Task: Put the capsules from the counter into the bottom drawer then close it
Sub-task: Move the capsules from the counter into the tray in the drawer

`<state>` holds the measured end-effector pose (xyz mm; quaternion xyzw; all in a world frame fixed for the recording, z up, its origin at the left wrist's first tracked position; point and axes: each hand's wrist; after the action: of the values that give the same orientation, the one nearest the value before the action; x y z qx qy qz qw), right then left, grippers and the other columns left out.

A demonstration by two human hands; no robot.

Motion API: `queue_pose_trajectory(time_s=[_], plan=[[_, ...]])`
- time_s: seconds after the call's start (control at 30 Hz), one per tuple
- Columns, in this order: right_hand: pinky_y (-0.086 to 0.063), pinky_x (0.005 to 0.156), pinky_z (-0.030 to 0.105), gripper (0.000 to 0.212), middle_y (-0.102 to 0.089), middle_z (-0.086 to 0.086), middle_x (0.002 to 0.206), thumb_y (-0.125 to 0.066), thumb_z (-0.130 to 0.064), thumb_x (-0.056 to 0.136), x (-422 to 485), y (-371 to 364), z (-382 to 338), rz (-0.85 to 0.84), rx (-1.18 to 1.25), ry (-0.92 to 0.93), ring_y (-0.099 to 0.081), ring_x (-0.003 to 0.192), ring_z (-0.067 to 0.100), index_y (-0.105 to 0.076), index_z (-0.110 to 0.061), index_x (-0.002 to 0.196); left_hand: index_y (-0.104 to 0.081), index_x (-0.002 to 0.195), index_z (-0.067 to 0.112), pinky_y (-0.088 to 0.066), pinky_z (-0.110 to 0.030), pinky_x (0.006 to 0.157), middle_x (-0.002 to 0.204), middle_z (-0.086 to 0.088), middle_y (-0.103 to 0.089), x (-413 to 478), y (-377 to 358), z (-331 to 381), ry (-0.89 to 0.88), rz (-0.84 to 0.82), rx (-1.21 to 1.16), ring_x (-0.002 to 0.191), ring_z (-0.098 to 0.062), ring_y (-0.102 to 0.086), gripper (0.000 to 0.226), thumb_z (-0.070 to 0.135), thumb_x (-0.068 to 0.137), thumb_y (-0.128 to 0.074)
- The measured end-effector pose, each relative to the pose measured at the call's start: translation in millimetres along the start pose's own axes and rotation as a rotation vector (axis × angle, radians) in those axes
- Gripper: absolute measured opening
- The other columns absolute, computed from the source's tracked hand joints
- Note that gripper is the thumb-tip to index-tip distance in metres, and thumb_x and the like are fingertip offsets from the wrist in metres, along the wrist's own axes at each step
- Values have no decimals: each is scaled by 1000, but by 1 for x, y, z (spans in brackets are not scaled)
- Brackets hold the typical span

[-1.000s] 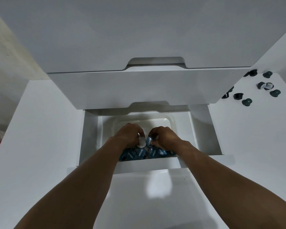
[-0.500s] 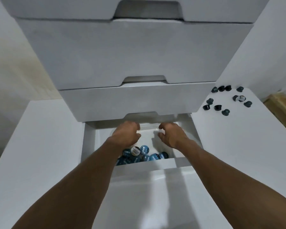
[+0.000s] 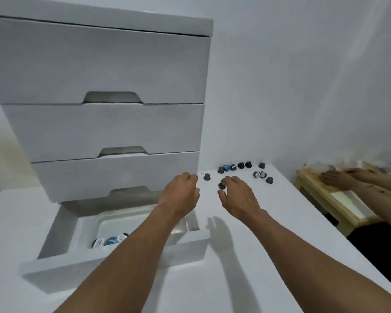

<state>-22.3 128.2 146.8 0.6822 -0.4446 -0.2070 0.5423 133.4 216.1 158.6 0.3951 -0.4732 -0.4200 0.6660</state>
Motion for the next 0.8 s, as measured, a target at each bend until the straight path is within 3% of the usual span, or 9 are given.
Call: queue_pose_trajectory(time_s=[0.13,0.37,0.67,0.8], plan=[[-41,90,32,37,-57,8,122,-47,-25,93,-34,35,66,10,-7,-1,-53,113,26,-52,-11,127,-50,126,11,-45,-38,87,124,-9,-54,-6,-12,73,5,46,-25,108,-30,-54,35,26,95,-46],[-36,100,31,40,-52,6,136,-47,-27,96,-59,71,141,1,-16,-13,-46,127,23,-49,-12,133,-51,124,10,-46,-37,84,123,-9,-54,-3,-40,149,19,-29,-26,107,-28,-53,34,26,95,-44],[-39,98,33,40,-53,8,132,-49,-27,95,-7,39,189,-40,32,-30,-49,121,26,-51,-11,131,-52,122,8,-48,-37,82,121,-10,-53,56,-98,153,33,-95,5,105,-28,-53,34,28,95,-46],[-39,100,33,42,-52,7,134,-50,-26,94,29,14,213,-136,34,-50,-49,122,26,-49,-12,134,-52,123,8,-49,-39,83,122,-10,-51,92,-133,140,74,-171,2,104,-28,-54,34,27,95,-45]])
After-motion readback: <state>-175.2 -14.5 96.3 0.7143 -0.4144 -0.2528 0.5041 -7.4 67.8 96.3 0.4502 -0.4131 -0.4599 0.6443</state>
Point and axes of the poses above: each hand's wrist, its own x-axis towards the middle knuckle, its own y-axis out of the back of the hand, z = x × y
